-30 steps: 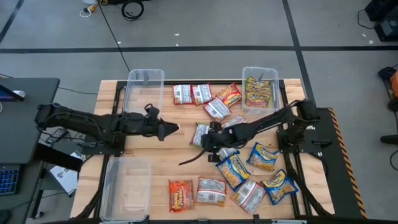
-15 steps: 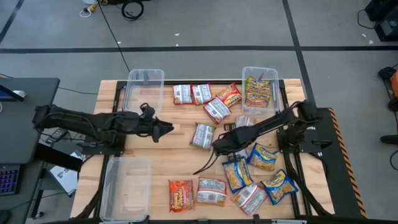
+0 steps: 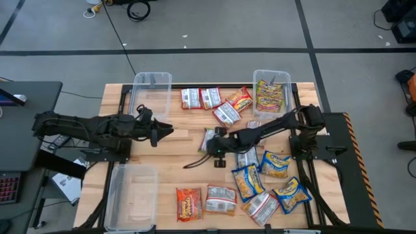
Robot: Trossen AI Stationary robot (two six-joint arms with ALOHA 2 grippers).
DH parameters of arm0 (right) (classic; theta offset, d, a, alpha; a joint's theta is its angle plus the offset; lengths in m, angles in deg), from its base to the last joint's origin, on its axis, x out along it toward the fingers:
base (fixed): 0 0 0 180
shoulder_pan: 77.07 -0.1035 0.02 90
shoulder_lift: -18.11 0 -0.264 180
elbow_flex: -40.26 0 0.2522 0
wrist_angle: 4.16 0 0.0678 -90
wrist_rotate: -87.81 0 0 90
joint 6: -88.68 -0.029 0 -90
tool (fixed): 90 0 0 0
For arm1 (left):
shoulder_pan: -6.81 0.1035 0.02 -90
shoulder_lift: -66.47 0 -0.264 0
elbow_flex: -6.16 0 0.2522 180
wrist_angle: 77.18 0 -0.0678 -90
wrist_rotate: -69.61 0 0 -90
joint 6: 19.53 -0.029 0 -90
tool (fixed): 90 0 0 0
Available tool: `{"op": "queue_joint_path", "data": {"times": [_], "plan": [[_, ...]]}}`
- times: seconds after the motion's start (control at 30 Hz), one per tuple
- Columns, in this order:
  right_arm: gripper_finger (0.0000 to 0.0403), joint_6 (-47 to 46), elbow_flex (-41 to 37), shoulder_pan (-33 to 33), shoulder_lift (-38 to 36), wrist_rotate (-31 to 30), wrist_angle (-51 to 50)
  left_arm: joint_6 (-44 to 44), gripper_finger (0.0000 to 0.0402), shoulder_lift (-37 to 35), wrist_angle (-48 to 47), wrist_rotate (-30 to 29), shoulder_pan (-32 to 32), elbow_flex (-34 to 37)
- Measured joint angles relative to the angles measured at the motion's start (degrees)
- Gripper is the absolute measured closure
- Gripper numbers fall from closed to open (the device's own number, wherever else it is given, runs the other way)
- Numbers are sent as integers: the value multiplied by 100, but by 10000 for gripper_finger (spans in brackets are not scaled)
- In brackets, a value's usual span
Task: Sort Maruchan noodles
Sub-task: Adjust the noodle packs on the table
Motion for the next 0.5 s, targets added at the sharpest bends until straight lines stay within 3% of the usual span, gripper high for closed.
{"op": "queue_joint_path", "data": {"times": [0.13, 0.33, 0.5], "plan": [[273, -10, 26, -134, -48, 28, -1228, 15, 221, -24, -161, 66, -94, 0], [273, 151, -26, -378, -467, -522, -3395, -10, 221, -15, -258, 111, -225, 0], [273, -823, -9, -495, -744, -925, -3001, -66, 221, -13, -334, 111, -225, 0]]}}
